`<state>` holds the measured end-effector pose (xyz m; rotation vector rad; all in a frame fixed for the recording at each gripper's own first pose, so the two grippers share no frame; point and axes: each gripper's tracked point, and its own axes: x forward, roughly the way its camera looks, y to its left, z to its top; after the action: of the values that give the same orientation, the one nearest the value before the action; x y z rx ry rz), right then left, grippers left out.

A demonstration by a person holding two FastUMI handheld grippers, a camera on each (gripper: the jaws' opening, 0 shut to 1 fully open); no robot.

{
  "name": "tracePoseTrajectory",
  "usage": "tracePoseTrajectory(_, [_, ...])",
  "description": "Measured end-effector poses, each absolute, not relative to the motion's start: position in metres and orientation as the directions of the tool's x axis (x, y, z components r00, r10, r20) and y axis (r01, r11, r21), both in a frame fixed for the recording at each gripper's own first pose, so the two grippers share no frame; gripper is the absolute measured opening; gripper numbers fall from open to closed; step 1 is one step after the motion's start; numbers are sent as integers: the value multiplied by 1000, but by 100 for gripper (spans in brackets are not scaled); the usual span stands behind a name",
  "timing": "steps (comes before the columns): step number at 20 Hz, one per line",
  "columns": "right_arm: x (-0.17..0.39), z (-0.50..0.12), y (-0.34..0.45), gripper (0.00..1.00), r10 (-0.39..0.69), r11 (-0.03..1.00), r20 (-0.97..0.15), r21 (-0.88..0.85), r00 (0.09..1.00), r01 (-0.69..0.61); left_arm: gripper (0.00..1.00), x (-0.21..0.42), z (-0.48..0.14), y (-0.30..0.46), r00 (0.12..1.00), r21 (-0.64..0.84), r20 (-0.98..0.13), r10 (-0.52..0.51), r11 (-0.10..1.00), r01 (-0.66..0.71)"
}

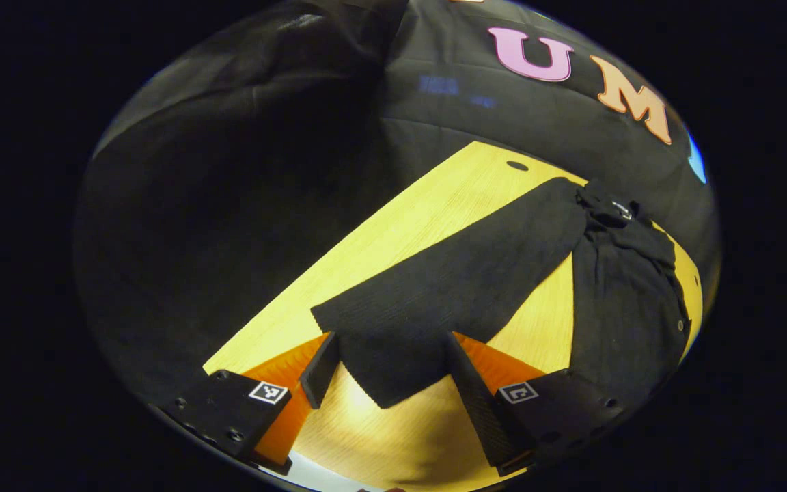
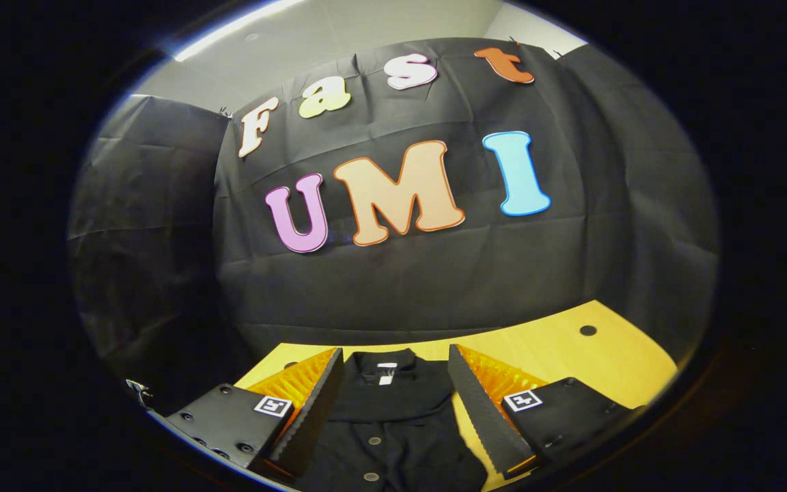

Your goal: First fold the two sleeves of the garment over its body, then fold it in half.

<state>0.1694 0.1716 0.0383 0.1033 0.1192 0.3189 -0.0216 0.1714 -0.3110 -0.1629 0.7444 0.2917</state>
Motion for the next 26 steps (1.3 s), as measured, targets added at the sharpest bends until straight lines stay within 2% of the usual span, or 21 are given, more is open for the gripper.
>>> tracePoseTrajectory(2, [163,40,160,96,302,949,-100,123,948,-289,96,-22,-311,170,700,-30,-685,200,953,-301])
tracePoseTrajectory(3, [159,41,154,92,295,951,-98,126,950,-282,96,-22,-311,171,702,-28,-683,202,953,-301])
tracePoseTrajectory(5, [155,44,144,92,282,954,-87,127,955,-270,96,-21,-311,168,708,-38,-680,191,955,-294])
tracePoseTrajectory(7, [151,44,137,92,277,955,-81,133,957,-265,91,-18,-310,163,715,-45,-681,156,966,-254])
tracePoseTrajectory(9, [147,45,132,92,277,954,-78,145,958,-263,68,-19,-310,153,695,-39,-706,138,972,-232])
tracePoseTrajectory(10, [146,47,128,96,275,954,-75,146,958,-263,57,-18,-311,147,686,-35,-716,128,975,-218])
tracePoseTrajectory(11, [145,47,124,96,270,955,-71,144,960,-258,46,-15,-313,143,687,-42,-718,108,979,-198])
tracePoseTrajectory(13, [140,50,109,96,249,963,-57,124,967,-240,15,-15,-310,140,685,-42,-720,114,977,-207])
tracePoseTrajectory(14, [137,51,101,96,235,967,-52,117,971,-228,5,-13,-309,138,685,-43,-718,123,975,-220])
tracePoseTrajectory(16, [132,49,88,100,217,970,-63,125,974,-208,0,-11,-309,136,680,-49,-720,140,967,-251])
tracePoseTrajectory(17, [127,47,83,96,208,971,-70,133,976,-198,0,-9,-308,132,677,-63,-724,136,963,-261])
tracePoseTrajectory(20, [120,45,62,96,181,974,-76,151,981,-168,0,4,-295,118,687,-97,-718,109,962,-254])
tracePoseTrajectory(26, [110,41,23,96,133,980,-92,163,987,-116,0,69,-212,55,782,-162,-622,-29,982,-92])
